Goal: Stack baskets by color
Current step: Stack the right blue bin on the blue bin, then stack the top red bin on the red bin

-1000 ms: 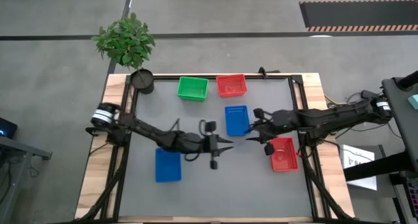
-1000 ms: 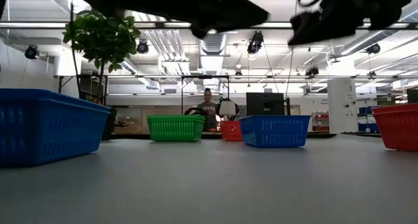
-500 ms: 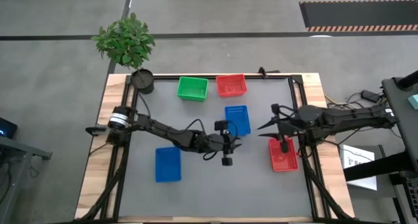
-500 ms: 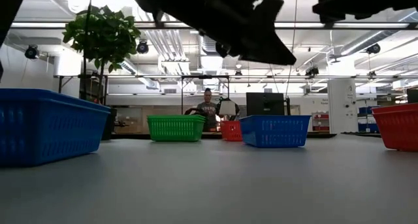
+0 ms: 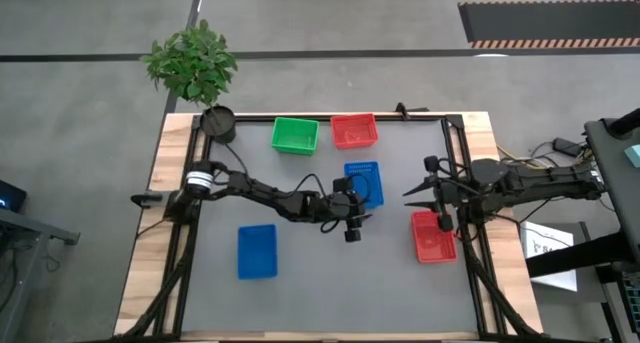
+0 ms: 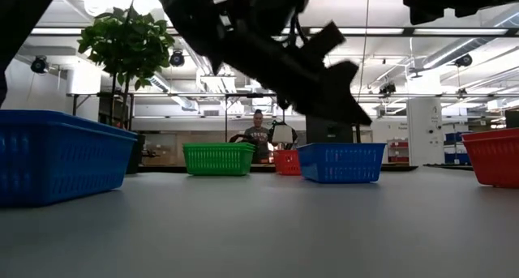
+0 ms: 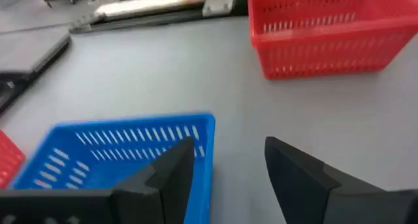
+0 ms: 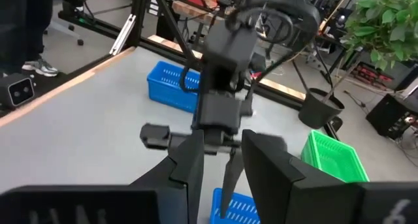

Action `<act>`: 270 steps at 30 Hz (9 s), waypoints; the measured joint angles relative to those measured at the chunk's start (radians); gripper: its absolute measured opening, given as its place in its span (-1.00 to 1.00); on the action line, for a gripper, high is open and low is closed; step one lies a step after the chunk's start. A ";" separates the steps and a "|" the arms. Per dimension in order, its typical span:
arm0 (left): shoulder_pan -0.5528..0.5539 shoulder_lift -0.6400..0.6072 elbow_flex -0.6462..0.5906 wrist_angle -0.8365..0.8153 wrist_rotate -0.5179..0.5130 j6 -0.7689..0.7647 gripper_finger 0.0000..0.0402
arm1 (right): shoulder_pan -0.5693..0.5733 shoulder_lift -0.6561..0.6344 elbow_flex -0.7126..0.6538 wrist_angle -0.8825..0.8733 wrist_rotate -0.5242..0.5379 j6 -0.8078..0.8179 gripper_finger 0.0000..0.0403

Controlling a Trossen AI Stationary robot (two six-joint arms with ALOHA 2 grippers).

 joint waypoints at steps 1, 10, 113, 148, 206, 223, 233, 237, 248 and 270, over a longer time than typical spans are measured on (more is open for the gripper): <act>0.002 0.013 0.003 0.000 0.001 0.000 -0.14 | 0.000 0.004 0.000 0.000 0.000 0.002 -0.53; 0.018 0.062 0.011 0.002 0.003 -0.004 -0.14 | 0.000 0.014 0.000 0.000 0.000 0.001 -0.53; -0.877 -0.456 0.000 -1.259 -0.461 -0.766 -1.00 | 0.000 -0.333 -0.234 0.152 -0.045 -0.136 -0.78; -0.887 -0.449 -0.225 -1.210 -0.440 -1.102 -1.00 | 0.000 -0.332 -0.235 0.151 -0.045 -0.126 -0.78; -0.371 -0.709 -0.600 -0.234 -0.238 -0.052 -0.47 | 0.000 -0.326 -0.248 0.158 -0.018 -0.110 -0.78; -0.299 -0.811 -0.742 -0.054 -0.755 -0.049 -0.47 | -0.001 -0.126 -0.262 0.189 0.298 0.012 -0.80; -0.230 -0.810 -0.750 -0.056 -0.755 0.021 -0.47 | -0.088 0.289 0.011 0.008 0.518 0.106 -0.95; -0.229 -0.810 -0.750 -0.050 -0.756 0.078 -0.47 | -0.219 0.459 0.194 -0.181 0.512 0.169 -0.96; -0.230 -0.810 -0.735 -0.047 -0.755 0.182 -0.47 | -0.573 0.909 0.597 -0.529 0.165 -0.292 -0.78; -0.231 -0.810 -0.741 -0.049 -0.753 0.189 -0.47 | -0.673 1.385 0.868 -0.550 0.505 -1.298 -0.23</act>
